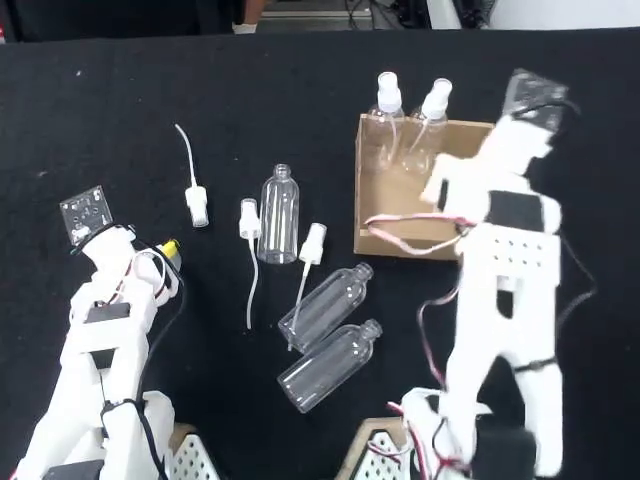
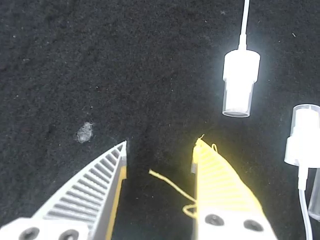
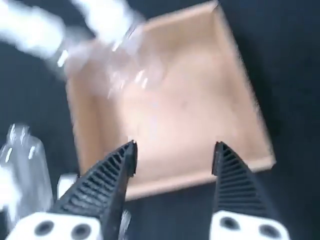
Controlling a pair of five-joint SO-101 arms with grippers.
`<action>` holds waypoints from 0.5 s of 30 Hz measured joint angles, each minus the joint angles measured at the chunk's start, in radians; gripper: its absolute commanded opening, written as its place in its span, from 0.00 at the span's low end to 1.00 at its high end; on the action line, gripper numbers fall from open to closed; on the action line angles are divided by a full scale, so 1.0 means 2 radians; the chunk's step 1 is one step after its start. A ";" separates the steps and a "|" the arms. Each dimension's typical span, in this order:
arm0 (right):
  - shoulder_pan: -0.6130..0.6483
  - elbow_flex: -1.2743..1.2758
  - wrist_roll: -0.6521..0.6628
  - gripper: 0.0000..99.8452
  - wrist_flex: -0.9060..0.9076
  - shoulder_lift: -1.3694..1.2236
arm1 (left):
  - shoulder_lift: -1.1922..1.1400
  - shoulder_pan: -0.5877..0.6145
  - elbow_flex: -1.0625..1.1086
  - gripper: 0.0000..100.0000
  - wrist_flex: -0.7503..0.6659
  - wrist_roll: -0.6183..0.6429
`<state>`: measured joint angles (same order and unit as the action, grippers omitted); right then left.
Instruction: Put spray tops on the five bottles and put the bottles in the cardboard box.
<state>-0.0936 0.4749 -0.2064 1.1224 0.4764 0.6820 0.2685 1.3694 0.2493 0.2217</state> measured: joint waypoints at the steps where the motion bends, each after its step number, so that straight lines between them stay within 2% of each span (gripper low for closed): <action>1: 0.021 0.000 0.008 0.22 0.017 0.009 | 0.000 0.000 0.000 0.21 0.000 0.000; 5: 0.119 0.000 0.032 0.22 0.059 0.038 | 0.000 0.001 0.000 0.21 0.000 0.000; 9: 0.209 -0.011 0.036 0.22 0.094 0.044 | 0.000 0.026 0.000 0.21 0.000 0.001; 13: 0.294 -0.015 0.021 0.22 0.074 0.032 | 0.000 0.034 0.000 0.21 0.000 0.001; 15: 0.308 -0.015 -0.005 0.23 0.044 0.008 | 0.000 0.034 0.000 0.21 0.000 0.001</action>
<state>0.5217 0.4457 -0.2171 1.2114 0.4918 0.6820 0.3360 1.3694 0.2493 0.2232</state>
